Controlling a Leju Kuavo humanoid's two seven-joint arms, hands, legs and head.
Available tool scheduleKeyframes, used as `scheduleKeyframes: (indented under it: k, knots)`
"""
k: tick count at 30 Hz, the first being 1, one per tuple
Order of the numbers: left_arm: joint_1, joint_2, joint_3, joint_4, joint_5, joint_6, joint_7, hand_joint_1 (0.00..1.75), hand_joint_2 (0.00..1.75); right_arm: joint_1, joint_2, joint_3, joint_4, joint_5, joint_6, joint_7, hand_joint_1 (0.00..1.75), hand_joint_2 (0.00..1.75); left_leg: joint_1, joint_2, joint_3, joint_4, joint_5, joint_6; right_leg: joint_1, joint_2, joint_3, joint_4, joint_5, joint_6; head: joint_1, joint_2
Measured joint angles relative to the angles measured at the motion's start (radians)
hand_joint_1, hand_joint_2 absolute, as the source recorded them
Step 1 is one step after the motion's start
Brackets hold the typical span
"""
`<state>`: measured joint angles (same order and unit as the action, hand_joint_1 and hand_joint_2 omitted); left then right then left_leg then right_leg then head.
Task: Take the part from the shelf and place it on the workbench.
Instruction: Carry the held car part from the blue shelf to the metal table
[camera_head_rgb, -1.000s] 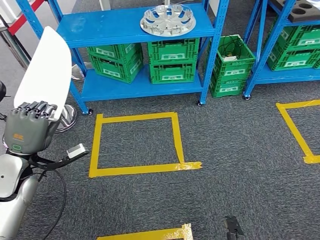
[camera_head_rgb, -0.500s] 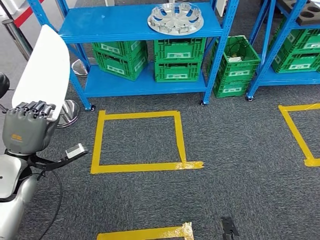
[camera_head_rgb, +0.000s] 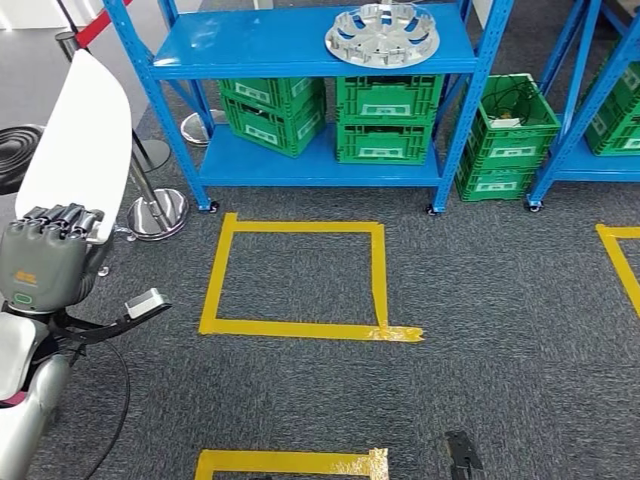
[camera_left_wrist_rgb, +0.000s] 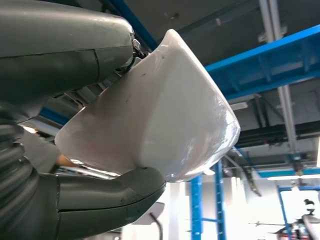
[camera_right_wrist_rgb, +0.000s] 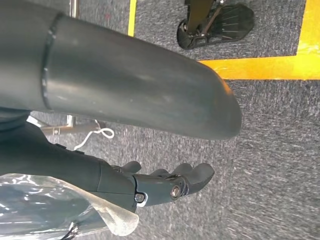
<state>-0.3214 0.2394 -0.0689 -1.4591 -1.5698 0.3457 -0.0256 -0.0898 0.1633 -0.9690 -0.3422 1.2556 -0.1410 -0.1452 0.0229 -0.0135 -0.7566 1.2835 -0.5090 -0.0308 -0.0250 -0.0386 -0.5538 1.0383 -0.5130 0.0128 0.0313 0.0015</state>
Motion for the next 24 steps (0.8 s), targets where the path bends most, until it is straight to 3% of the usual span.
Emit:
scheduleKeyframes:
  k: [2, 4, 5, 6, 9, 12, 13, 14, 16, 17, 18, 20, 22, 24]
  knots:
    - [0.0, 0.003, 0.0, 0.0, 0.0, 0.001, 0.006, 1.75, 1.75, -0.002, 0.0, -0.003, 0.0, 0.006, 0.0, 0.0, 0.0, 0.0, -0.007, 0.013, 0.055, -0.083, 0.045, 0.014, 0.004, -0.02, 0.001, 0.0, -0.001, -0.001, 0.0, 0.0]
    - [-0.002, 0.009, 0.0, -0.002, 0.0, 0.004, 0.013, 1.75, 1.75, -0.004, 0.001, -0.006, 0.0, 0.013, 0.0, -0.001, 0.0, 0.0, -0.024, 0.056, 0.118, -0.195, 0.074, 0.03, 0.008, -0.039, 0.003, -0.001, -0.004, 0.002, 0.0, 0.0]
    - [-0.001, 0.013, 0.0, -0.004, 0.0, 0.007, 0.014, 1.75, 1.75, -0.004, 0.002, -0.007, 0.0, 0.017, -0.001, -0.002, 0.0, 0.0, -0.031, 0.072, 0.134, -0.229, 0.076, 0.035, 0.01, -0.049, 0.003, -0.002, -0.005, 0.004, 0.0, 0.0]
    - [0.003, 0.017, 0.001, -0.006, 0.0, 0.012, 0.015, 1.75, 1.75, -0.004, 0.003, -0.007, 0.0, 0.022, -0.002, -0.003, 0.0, 0.0, -0.037, 0.079, 0.138, -0.241, 0.07, 0.038, 0.012, -0.059, 0.003, -0.004, -0.005, 0.007, 0.0, 0.0]
    - [0.02, 0.033, 0.009, -0.014, 0.0, 0.022, 0.016, 1.75, 1.75, -0.004, 0.008, -0.008, 0.0, 0.033, -0.006, -0.005, 0.0, 0.0, -0.038, 0.055, 0.136, -0.253, 0.071, 0.045, 0.014, -0.085, 0.011, -0.011, -0.008, 0.018, -0.001, 0.0]
    - [0.024, 0.036, 0.011, -0.016, 0.0, 0.023, 0.016, 1.75, 1.75, -0.004, 0.009, -0.009, 0.0, 0.034, -0.007, -0.006, 0.0, 0.0, -0.036, 0.05, 0.138, -0.258, 0.073, 0.048, 0.014, -0.088, 0.014, -0.012, -0.01, 0.021, -0.001, 0.0]
    - [0.025, 0.037, 0.012, -0.017, 0.0, 0.024, 0.015, 1.75, 1.75, -0.004, 0.009, -0.009, 0.0, 0.035, -0.008, -0.006, 0.0, 0.0, -0.034, 0.049, 0.14, -0.26, 0.075, 0.049, 0.013, -0.077, 0.011, -0.01, -0.013, 0.023, 0.0, 0.0]
    - [0.026, 0.037, 0.016, -0.019, 0.0, 0.025, 0.015, 1.75, 1.75, -0.004, 0.009, -0.01, 0.0, 0.037, -0.008, -0.006, 0.0, 0.0, -0.031, 0.041, 0.141, -0.263, 0.077, 0.052, 0.011, -0.048, -0.003, 0.019, -0.032, 0.024, 0.001, 0.0]
    - [0.035, 0.041, 0.026, -0.023, 0.0, 0.029, 0.013, 1.75, 1.75, 0.0, 0.009, -0.014, 0.002, 0.043, -0.011, -0.006, 0.0, 0.0, -0.03, -0.002, 0.141, -0.266, 0.081, 0.059, 0.009, 0.014, -0.077, 0.153, -0.079, 0.026, 0.004, 0.0]
    - [0.037, 0.043, 0.033, -0.024, 0.0, 0.031, 0.012, 1.75, 1.75, 0.003, 0.009, -0.015, 0.003, 0.046, -0.012, -0.005, 0.0, 0.0, -0.031, -0.027, 0.14, -0.265, 0.082, 0.062, 0.009, 0.037, -0.1, 0.192, -0.081, 0.024, 0.005, 0.0]
    - [0.041, 0.045, 0.037, -0.024, 0.0, 0.032, 0.012, 1.75, 1.75, 0.004, 0.009, -0.016, 0.003, 0.049, -0.013, -0.005, 0.0, 0.0, -0.033, -0.05, 0.14, -0.264, 0.082, 0.062, 0.009, 0.047, -0.102, 0.182, -0.056, 0.021, 0.005, 0.0]
    - [0.04, 0.047, 0.047, -0.025, 0.0, 0.034, 0.012, 1.75, 1.75, 0.004, 0.009, -0.017, 0.004, 0.05, -0.015, -0.004, 0.0, 0.0, -0.033, -0.074, 0.137, -0.258, 0.082, 0.059, 0.006, 0.092, -0.047, 0.055, 0.002, 0.015, 0.004, 0.0]
    - [0.04, 0.051, 0.052, -0.025, 0.0, 0.039, 0.011, 1.75, 1.75, 0.004, 0.009, -0.017, 0.005, 0.052, -0.017, -0.002, 0.0, 0.0, -0.03, -0.097, 0.127, -0.255, 0.086, 0.048, 0.004, 0.123, -0.019, 0.001, 0.011, 0.012, 0.003, 0.0]
    - [0.043, 0.056, 0.057, -0.025, 0.0, 0.043, 0.009, 1.75, 1.75, 0.004, 0.011, -0.017, 0.007, 0.054, -0.019, -0.001, 0.0, 0.0, -0.025, -0.119, 0.119, -0.255, 0.092, 0.035, 0.004, 0.106, -0.012, -0.008, 0.013, 0.009, 0.004, 0.0]
